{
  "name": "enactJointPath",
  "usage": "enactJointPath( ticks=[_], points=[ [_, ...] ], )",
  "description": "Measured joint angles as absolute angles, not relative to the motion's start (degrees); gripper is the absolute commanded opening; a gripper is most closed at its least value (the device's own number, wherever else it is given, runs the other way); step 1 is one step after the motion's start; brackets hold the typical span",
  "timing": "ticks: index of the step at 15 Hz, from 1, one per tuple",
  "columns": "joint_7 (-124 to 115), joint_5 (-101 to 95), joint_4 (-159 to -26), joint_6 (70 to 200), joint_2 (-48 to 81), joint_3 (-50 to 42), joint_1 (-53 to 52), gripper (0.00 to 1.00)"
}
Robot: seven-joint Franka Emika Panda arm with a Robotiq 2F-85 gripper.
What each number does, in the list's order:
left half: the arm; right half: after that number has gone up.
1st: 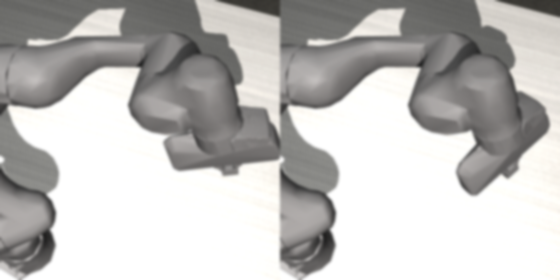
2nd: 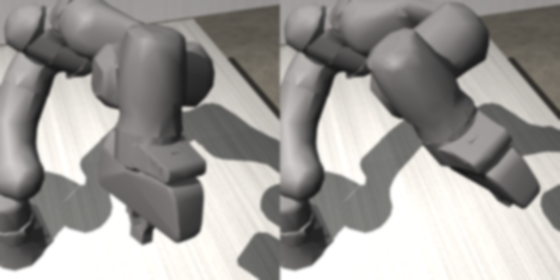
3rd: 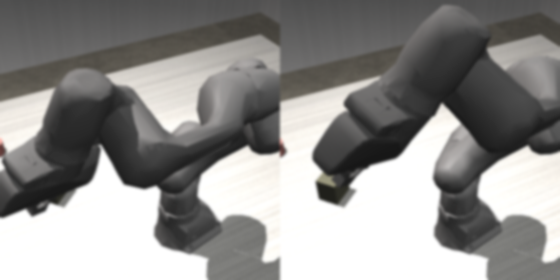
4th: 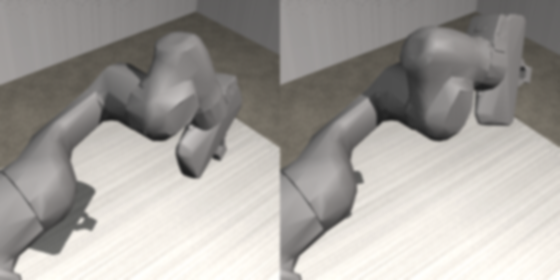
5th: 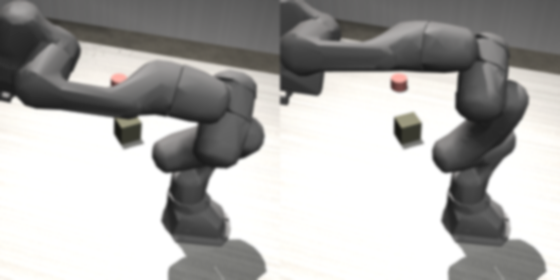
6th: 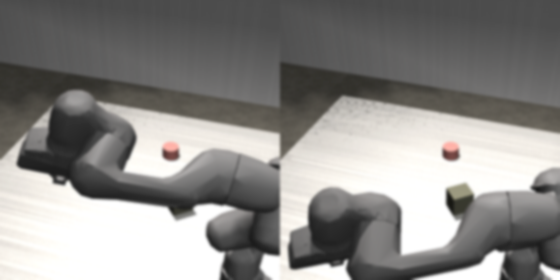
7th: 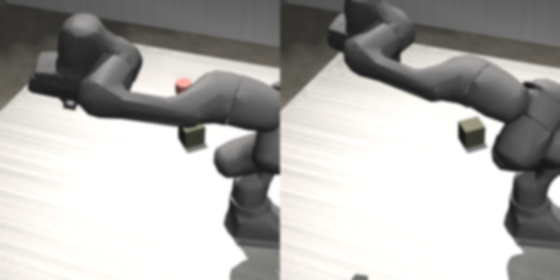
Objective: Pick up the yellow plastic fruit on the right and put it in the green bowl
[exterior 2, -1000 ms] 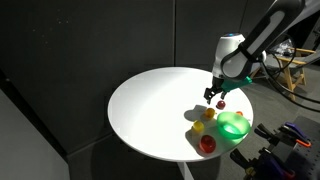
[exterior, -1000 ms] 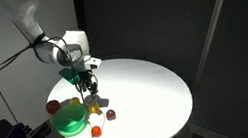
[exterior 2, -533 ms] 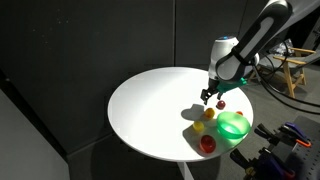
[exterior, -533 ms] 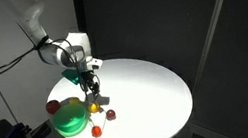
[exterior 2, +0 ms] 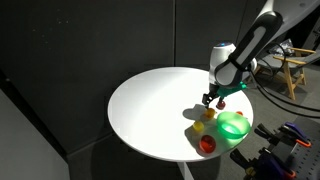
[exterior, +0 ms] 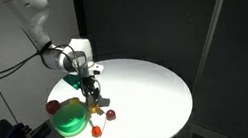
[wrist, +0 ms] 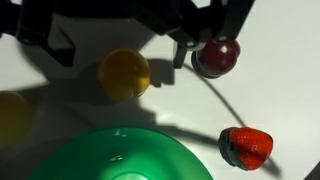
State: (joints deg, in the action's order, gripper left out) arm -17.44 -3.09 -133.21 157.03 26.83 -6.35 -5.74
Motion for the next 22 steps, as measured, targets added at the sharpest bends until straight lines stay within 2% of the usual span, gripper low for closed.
enactJointPath(
  ticks=[22],
  points=[
    [-22.37,-2.92,-129.71,158.47,32.47,-7.61,-7.30,1.00]
  ],
)
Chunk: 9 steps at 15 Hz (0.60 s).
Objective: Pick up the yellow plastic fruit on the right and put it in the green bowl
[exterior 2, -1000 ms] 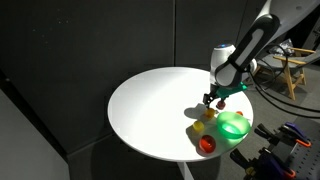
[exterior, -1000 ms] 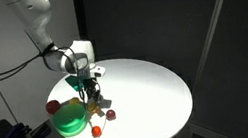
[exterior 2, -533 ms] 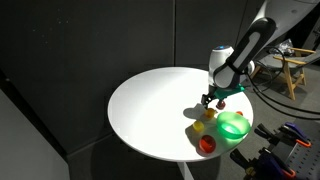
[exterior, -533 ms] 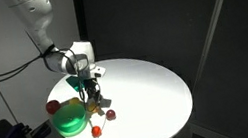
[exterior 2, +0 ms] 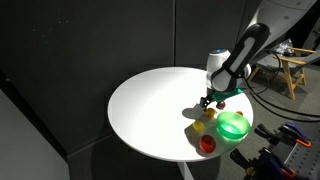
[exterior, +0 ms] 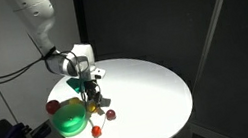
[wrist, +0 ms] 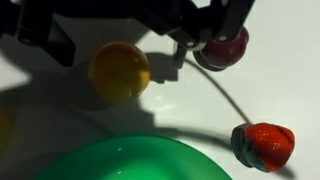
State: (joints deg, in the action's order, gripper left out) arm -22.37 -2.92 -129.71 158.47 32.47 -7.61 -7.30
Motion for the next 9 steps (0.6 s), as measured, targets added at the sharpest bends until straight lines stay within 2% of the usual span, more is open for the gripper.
enactJointPath(
  ticks=[7,8,9],
  points=[
    [-22.37,-2.91,-128.74,158.47,34.20,-7.63,-7.81,0.99],
    [-22.37,-2.90,-128.68,158.47,34.30,-7.63,-7.82,0.74],
    [-22.37,-2.89,-128.63,158.47,34.36,-7.64,-7.82,0.74]
  ],
)
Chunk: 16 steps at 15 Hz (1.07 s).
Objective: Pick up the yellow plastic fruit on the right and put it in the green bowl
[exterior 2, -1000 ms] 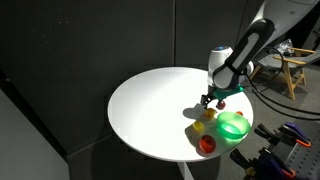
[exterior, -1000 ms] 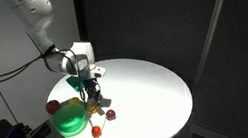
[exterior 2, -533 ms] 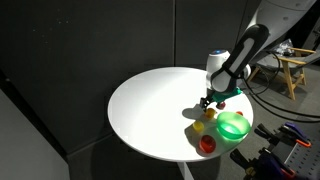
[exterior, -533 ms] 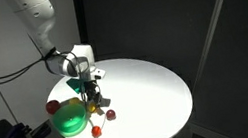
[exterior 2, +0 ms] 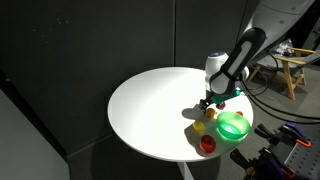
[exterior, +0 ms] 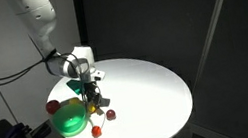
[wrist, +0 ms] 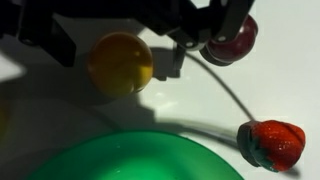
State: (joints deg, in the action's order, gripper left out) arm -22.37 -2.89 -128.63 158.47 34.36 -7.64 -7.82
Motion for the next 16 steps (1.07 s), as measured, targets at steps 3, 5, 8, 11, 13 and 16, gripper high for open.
enactJointPath(
  ticks=[3,5,8,11,13,16],
  points=[
    [-22.37,-2.89,-128.49,158.47,34.43,-7.64,-7.84,0.52],
    [-22.37,-2.89,-128.43,158.47,34.45,-7.64,-7.87,0.39],
    [-22.37,-2.89,-128.27,158.47,34.41,-7.66,-7.98,0.39],
    [-22.37,-2.89,-128.20,158.47,34.39,-7.66,-8.17,0.39],
    [-22.35,-2.89,-128.14,158.35,34.17,-7.66,-8.29,0.39],
    [-22.30,-2.89,-128.13,157.53,33.31,-7.83,-8.55,0.39]
  ],
)
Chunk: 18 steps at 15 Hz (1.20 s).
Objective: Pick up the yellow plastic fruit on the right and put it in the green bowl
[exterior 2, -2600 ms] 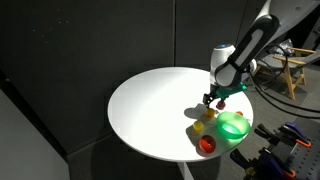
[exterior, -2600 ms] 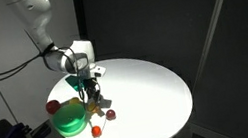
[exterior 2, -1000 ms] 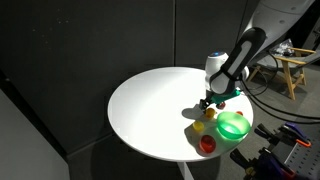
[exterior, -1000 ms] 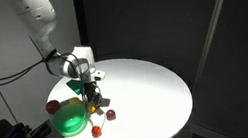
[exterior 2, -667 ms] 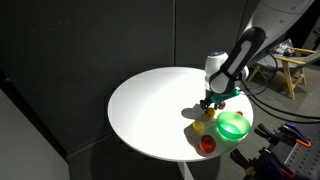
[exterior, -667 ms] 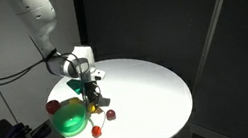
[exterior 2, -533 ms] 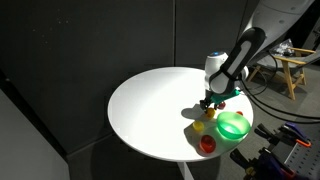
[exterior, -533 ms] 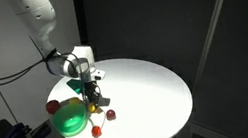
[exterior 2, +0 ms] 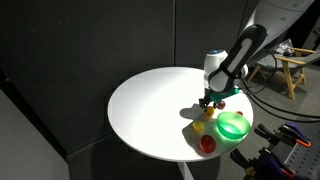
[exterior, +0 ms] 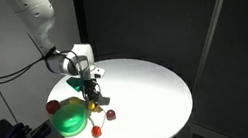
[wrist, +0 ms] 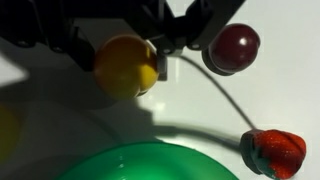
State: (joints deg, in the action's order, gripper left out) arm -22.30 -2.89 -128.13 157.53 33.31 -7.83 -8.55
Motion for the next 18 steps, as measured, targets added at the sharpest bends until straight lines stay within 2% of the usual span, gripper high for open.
enactJointPath(
  ticks=[18],
  points=[
    [-22.15,-7.11,-133.10,150.44,19.94,-7.65,-9.81,0.39]
  ],
)
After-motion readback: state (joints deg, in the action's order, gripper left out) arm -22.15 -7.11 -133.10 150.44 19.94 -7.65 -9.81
